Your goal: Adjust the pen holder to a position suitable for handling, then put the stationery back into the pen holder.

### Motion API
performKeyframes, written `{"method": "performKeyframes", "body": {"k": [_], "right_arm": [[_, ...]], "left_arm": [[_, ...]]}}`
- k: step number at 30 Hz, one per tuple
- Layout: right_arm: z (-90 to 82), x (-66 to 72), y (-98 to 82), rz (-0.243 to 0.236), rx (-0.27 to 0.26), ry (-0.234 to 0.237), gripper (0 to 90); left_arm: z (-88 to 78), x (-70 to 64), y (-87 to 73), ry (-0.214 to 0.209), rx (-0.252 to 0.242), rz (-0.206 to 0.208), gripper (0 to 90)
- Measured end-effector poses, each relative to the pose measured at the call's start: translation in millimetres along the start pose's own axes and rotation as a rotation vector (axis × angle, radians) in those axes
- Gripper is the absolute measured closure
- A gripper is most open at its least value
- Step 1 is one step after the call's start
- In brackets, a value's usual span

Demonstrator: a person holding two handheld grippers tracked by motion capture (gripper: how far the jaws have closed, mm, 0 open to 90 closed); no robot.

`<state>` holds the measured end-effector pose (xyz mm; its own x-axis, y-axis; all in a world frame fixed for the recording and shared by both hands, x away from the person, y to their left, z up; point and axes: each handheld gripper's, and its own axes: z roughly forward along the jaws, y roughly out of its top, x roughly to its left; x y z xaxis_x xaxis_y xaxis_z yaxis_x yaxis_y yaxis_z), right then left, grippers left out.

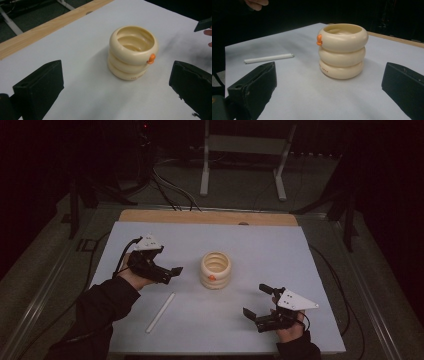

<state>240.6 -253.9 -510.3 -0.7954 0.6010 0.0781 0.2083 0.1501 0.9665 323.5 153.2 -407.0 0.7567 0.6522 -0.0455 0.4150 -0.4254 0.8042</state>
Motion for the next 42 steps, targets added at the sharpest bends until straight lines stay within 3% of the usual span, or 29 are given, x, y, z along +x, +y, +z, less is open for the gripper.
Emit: {"method": "performKeyframes", "body": {"k": [25,42], "right_arm": [[1.2,1.0,0.1,-0.006,0.006,0.002,0.0],[2.9,2.1,0.7,-0.007,0.009,0.008,0.0]], "left_arm": [[-15.4,-10.4,-41.8,-0.013,0.001,-0.025,0.2],[-18.5,-22.8,-78.5,0.014,0.065,-0.046,0.2]]}}
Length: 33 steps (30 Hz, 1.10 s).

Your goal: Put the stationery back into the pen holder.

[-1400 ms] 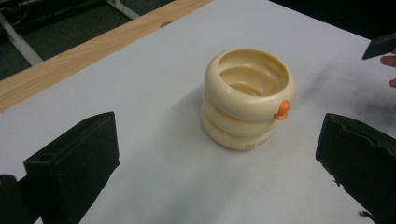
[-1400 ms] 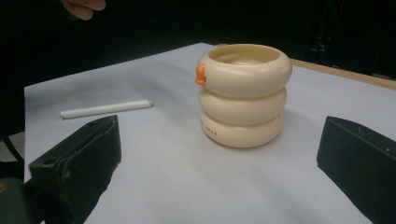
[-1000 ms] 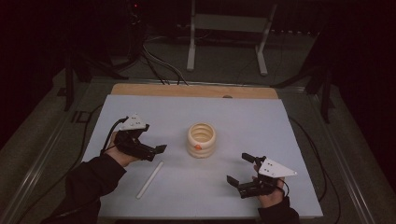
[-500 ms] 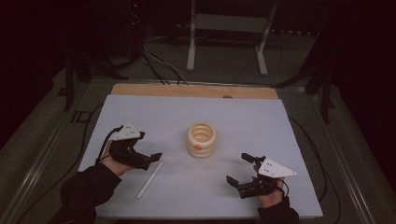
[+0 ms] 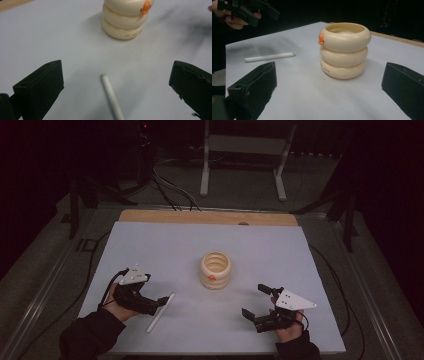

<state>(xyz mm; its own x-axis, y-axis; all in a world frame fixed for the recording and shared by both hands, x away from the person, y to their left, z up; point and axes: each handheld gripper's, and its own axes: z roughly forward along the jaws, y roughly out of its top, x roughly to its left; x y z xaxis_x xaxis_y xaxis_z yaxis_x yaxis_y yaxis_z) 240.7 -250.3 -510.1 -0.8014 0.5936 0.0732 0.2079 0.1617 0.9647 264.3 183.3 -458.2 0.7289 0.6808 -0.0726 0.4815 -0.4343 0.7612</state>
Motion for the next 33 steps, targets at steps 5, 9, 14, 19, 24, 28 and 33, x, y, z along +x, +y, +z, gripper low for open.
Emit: {"method": "performKeyframes", "body": {"k": [5,9,14,19,24,28,33], "right_arm": [[0.2,0.4,0.0,-0.001,0.001,0.000,0.0],[0.3,0.4,-0.1,-0.001,0.001,0.000,0.0],[-0.1,0.4,-0.1,0.002,0.000,-0.001,0.0],[0.5,1.3,-0.1,0.000,0.004,0.000,0.0],[-0.4,1.0,0.0,0.002,0.001,-0.003,0.0],[-0.6,1.2,0.0,-0.001,0.000,-0.003,0.0],[-0.7,0.9,0.1,-0.001,0.001,-0.005,0.0]], "left_arm": [[1.6,-1.4,-11.0,-0.001,0.021,-0.015,0.3],[2.8,-2.6,-17.3,-0.003,0.041,-0.024,0.3],[4.4,-5.9,-26.0,0.007,0.074,-0.032,0.3],[8.7,-9.2,-33.0,0.012,0.110,-0.042,1.4],[12.8,-14.8,-36.7,0.028,0.154,-0.058,3.3],[12.4,-16.1,-39.7,0.045,0.193,-0.091,5.9],[11.4,-19.6,-43.3,0.055,0.231,-0.104,7.9]]}}
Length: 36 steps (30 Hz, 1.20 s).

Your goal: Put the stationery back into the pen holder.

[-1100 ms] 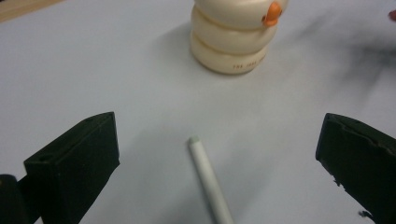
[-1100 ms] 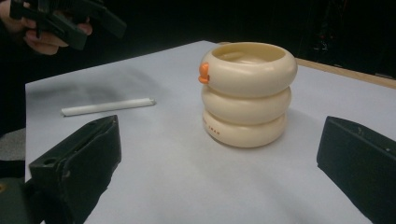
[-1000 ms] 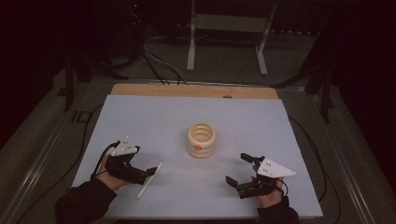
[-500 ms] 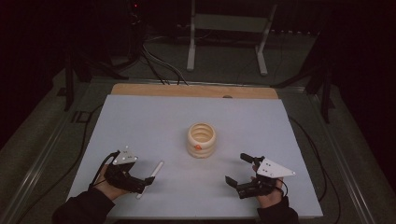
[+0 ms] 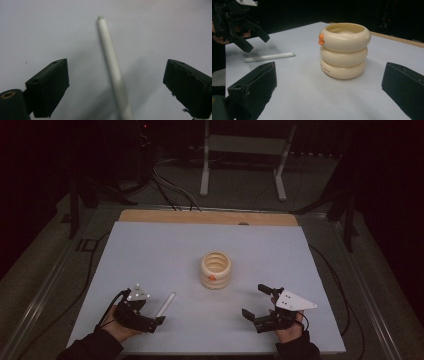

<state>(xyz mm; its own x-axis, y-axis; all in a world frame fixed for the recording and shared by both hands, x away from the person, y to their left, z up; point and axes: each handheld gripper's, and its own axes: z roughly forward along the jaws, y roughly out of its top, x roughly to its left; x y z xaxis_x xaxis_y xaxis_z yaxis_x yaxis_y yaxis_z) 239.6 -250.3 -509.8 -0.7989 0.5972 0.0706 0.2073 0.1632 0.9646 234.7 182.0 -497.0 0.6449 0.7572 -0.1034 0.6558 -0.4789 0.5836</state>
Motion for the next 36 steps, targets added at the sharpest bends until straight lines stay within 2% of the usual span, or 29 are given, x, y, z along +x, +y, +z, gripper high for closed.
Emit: {"method": "performKeyframes", "body": {"k": [2,3,4,8,16,23,25,28,31,36], "right_arm": [[0.4,0.3,0.0,0.000,0.001,0.000,0.0],[0.6,0.5,0.0,0.000,0.002,0.001,0.0],[0.7,0.7,0.0,0.000,0.002,0.001,0.0],[0.9,0.6,-0.1,0.001,0.004,0.000,0.0],[1.0,0.7,0.0,0.000,0.005,0.000,0.0],[0.9,0.5,0.0,0.001,0.001,-0.002,0.0],[1.0,0.6,0.0,0.001,0.002,-0.003,0.0],[1.2,0.6,0.0,0.000,0.004,-0.002,0.0],[0.9,0.6,0.2,0.001,0.001,-0.002,0.0],[0.8,0.5,0.1,0.002,0.002,-0.002,0.0]], "left_arm": [[0.0,-1.0,-0.8,0.021,0.013,-0.004,9.7],[0.0,-1.1,-1.2,0.023,0.015,-0.007,15.0],[0.2,-1.0,-1.3,0.022,0.021,-0.016,16.3],[1.0,-1.8,-1.9,0.022,0.039,-0.025,17.2],[5.6,-7.1,-2.9,0.033,0.091,-0.013,29.8],[8.5,-11.0,-0.7,0.043,0.169,0.042,44.0],[8.6,-11.8,1.1,0.041,0.185,0.050,46.6],[11.4,-13.1,3.3,0.059,0.231,0.082,49.5],[14.7,-14.7,5.5,0.056,0.273,0.103,52.2],[19.1,-14.6,8.4,0.058,0.299,0.110,56.9]]}}
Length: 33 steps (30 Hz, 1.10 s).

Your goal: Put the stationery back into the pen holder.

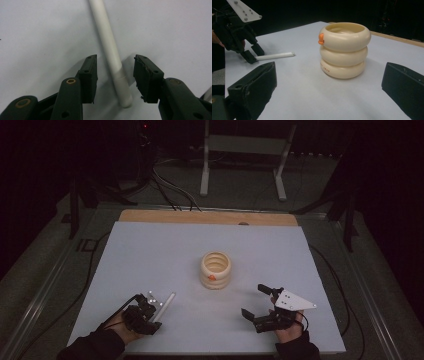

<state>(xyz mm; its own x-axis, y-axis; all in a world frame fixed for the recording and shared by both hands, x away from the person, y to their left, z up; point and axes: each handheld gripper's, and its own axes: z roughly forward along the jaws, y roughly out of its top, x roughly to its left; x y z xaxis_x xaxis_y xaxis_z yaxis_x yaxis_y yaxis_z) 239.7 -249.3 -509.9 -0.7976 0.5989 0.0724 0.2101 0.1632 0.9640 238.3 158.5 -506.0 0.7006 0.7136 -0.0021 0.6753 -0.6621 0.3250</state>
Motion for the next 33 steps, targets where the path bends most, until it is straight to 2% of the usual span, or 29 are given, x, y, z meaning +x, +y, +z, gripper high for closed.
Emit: {"method": "performKeyframes", "body": {"k": [8,12,16,18,22,24,29,33], "right_arm": [[0.2,-0.1,0.0,0.001,0.001,-0.001,0.0],[0.1,-0.2,-0.1,0.001,0.001,-0.001,0.0],[0.4,-0.4,-0.3,0.001,0.002,-0.001,0.0],[0.2,-0.2,-0.1,0.001,0.001,-0.002,0.0],[-0.4,-0.6,-0.1,0.002,-0.001,-0.004,0.0],[-0.3,-0.9,-0.2,0.004,-0.001,-0.004,0.0],[0.5,-0.9,-0.4,0.006,0.001,-0.004,0.0],[0.3,-0.9,-0.1,0.006,0.001,-0.006,0.0]], "left_arm": [[-0.4,6.0,3.3,0.007,0.022,-0.007,71.6],[0.1,5.8,5.1,0.018,0.033,0.011,78.6],[0.1,4.6,6.9,0.025,0.044,0.040,79.8],[0.3,6.1,5.9,0.025,0.017,0.039,79.9],[-2.2,18.5,3.9,-0.029,-0.043,-0.014,80.2],[-5.4,22.9,3.8,-0.045,-0.083,-0.026,80.2],[-12.7,30.1,6.6,-0.100,-0.165,-0.026,80.2],[-13.6,37.2,8.3,-0.137,-0.228,-0.055,80.1]]}}
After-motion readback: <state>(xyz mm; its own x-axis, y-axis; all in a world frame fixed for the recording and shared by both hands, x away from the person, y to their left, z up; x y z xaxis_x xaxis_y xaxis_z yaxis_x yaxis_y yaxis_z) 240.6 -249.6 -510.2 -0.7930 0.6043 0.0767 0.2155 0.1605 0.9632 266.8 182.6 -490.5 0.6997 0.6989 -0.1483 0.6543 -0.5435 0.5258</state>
